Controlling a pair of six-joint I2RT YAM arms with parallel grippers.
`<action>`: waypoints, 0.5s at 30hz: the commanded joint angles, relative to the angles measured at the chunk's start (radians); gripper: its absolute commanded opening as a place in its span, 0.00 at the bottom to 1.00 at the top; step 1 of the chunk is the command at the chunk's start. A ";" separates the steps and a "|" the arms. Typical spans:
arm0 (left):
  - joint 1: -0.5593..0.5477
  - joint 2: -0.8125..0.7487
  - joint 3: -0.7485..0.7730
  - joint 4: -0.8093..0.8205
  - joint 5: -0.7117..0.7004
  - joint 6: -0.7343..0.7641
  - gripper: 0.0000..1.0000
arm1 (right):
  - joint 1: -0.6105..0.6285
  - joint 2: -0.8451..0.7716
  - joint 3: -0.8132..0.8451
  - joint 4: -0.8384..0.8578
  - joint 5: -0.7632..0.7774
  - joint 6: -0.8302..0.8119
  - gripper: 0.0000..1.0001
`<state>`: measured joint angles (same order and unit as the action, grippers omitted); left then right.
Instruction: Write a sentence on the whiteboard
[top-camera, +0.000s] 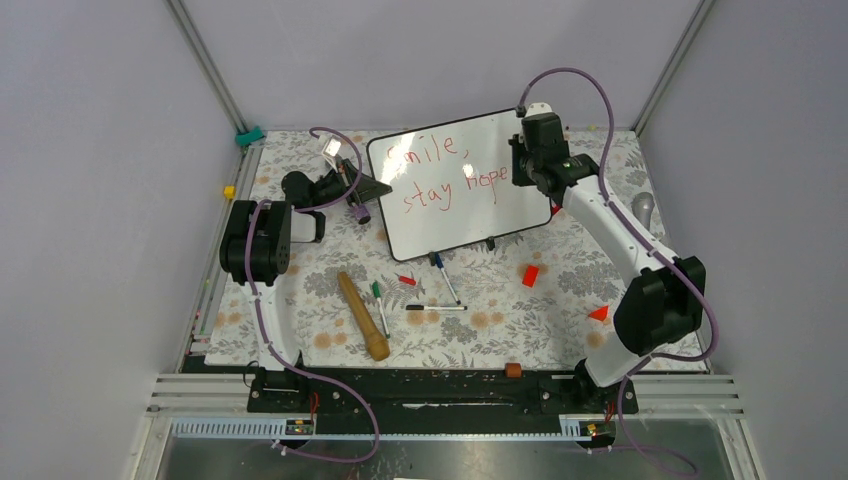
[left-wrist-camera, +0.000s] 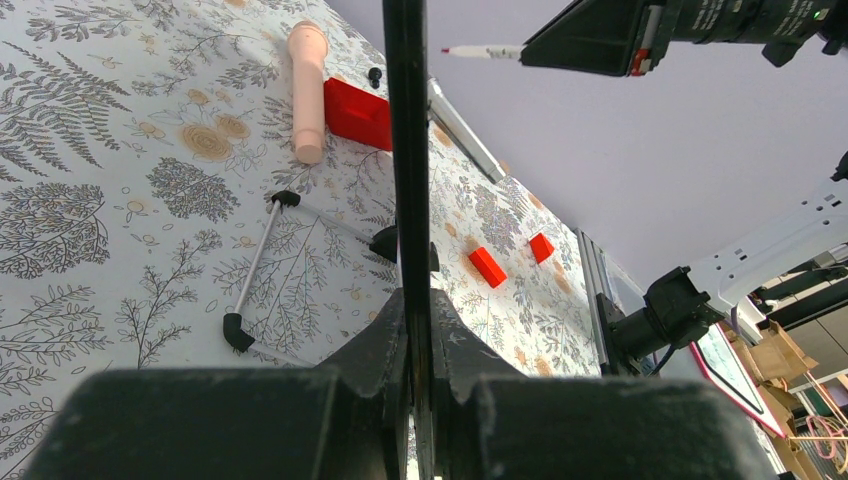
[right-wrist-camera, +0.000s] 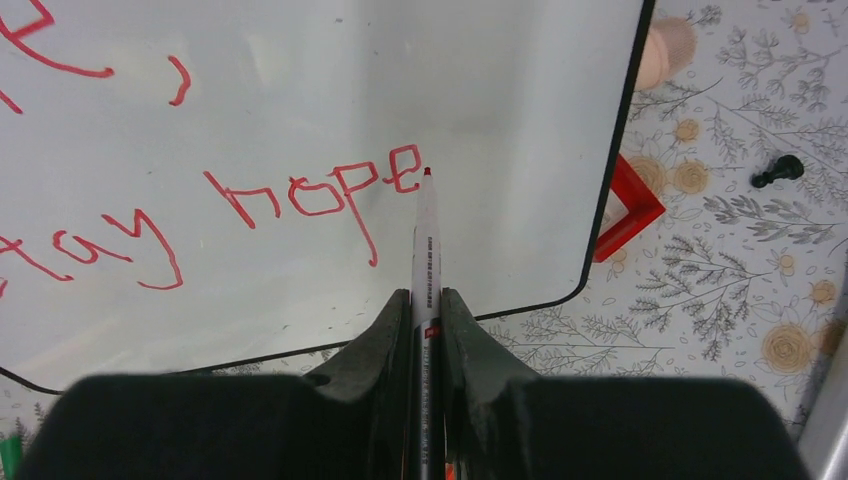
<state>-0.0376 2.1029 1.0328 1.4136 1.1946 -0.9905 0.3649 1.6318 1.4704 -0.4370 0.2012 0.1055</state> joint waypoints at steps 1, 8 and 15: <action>-0.032 -0.003 0.004 0.061 0.139 0.059 0.00 | -0.035 -0.045 0.058 0.006 0.028 -0.013 0.00; -0.033 -0.004 0.004 0.061 0.139 0.060 0.00 | -0.059 0.015 0.114 0.005 0.006 -0.007 0.00; -0.033 0.000 0.007 0.060 0.140 0.056 0.00 | -0.060 0.061 0.157 -0.003 -0.043 -0.004 0.00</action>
<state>-0.0380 2.1029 1.0328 1.4151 1.1950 -0.9905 0.3065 1.6764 1.5761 -0.4362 0.1883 0.1047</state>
